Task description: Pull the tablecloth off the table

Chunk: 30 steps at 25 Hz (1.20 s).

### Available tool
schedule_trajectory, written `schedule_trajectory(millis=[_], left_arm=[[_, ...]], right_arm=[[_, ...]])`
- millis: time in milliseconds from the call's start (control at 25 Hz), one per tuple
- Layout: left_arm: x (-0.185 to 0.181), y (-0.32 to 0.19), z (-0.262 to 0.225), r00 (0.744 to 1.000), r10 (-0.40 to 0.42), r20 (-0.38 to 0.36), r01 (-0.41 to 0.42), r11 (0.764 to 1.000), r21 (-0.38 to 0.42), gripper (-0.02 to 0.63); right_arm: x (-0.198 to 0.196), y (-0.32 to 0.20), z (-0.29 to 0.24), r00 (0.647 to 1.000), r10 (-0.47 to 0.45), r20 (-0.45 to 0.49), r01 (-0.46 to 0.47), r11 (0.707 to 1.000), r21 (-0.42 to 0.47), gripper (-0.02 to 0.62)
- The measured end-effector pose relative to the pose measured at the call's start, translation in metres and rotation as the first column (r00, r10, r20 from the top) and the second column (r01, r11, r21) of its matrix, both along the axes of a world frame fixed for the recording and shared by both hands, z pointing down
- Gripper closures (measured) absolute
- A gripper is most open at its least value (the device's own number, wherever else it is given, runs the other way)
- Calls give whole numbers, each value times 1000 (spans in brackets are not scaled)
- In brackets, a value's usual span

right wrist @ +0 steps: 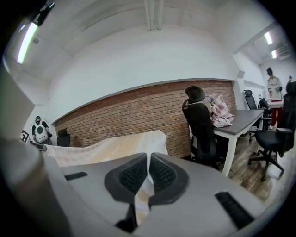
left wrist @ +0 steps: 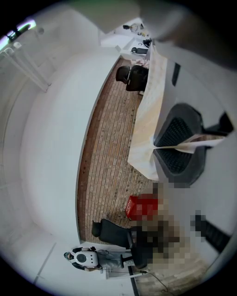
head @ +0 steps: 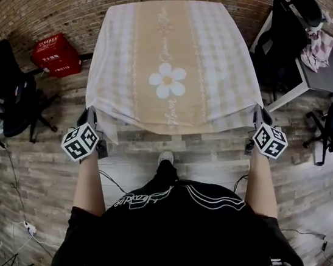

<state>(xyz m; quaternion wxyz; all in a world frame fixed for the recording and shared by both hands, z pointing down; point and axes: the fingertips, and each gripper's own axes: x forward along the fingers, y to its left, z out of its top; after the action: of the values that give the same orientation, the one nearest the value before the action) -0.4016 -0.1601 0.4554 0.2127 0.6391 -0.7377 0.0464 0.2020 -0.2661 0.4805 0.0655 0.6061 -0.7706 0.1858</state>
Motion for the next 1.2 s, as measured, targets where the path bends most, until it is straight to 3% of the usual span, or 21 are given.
schedule_trajectory(millis=[320,880,1200], left_arm=[[16,43,2,1000,18,16,-18,999,29,600],[24,66,-30,1000,10,21,-11,999,36,600],[24,76,-36,1000,-1,-30,2,999,44,600]], right_arm=[[13,44,4,1000,-11,13,11,1000,26,597],[16,62,-28,994,-94,49,92,995,43,597],[11,68,-41,988,-132,81,130,991,41,598]])
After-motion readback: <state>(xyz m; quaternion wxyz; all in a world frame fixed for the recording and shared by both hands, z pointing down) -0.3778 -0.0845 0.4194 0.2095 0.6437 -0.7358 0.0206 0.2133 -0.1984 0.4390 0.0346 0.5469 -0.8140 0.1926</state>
